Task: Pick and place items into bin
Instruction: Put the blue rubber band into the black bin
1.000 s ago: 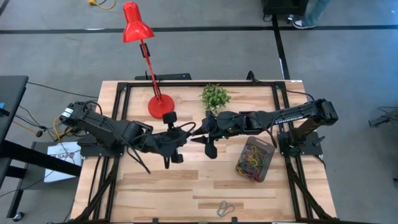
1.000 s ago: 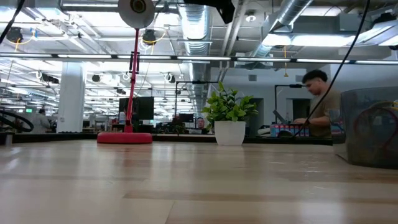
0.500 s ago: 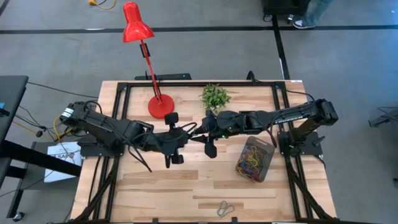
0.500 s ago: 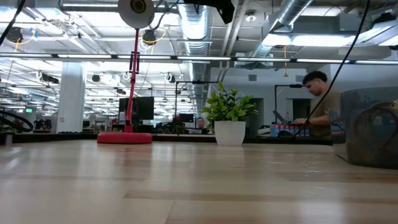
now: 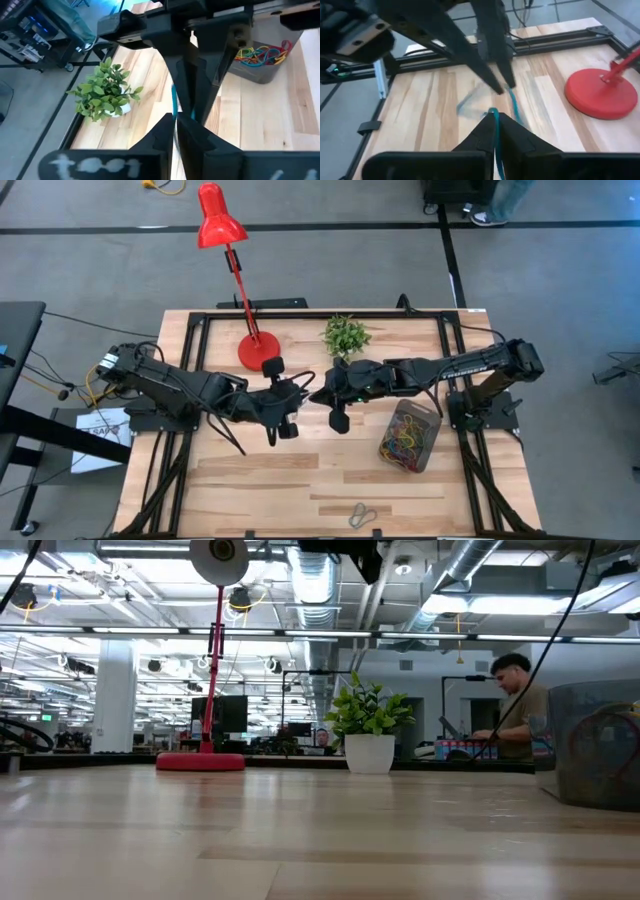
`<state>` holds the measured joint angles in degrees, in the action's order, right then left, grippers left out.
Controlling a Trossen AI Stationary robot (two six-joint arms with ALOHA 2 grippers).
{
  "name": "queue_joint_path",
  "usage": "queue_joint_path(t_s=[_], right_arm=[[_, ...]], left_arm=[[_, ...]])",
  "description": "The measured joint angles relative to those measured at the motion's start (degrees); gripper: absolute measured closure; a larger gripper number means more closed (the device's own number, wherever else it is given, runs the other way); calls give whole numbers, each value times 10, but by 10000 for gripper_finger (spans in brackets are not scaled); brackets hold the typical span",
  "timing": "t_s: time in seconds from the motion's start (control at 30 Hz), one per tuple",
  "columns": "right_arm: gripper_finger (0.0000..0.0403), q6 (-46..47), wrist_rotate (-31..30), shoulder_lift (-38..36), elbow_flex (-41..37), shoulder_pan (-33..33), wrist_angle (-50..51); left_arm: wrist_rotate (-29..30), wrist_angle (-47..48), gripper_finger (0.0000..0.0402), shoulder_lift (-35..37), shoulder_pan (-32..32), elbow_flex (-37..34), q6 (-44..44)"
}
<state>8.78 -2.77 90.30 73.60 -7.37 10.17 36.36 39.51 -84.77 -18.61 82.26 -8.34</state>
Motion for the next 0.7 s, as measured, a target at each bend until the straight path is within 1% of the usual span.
queue_joint_path(t_s=[0.07,0.2,0.33,0.47,0.7], right_arm=[[393,9,-14,0,0,0,5],[400,18,-21,0,0,0,16],[400,91,-65,0,0,-1,47],[401,204,-95,0,0,-2,149],[401,384,-93,0,0,-27,395]], left_arm=[[0,0,378,0,0,0,0],[0,0,357,0,0,0,0],[0,0,339,0,0,0,0],[0,1,330,0,0,0,0],[0,6,329,0,4,0,0]])
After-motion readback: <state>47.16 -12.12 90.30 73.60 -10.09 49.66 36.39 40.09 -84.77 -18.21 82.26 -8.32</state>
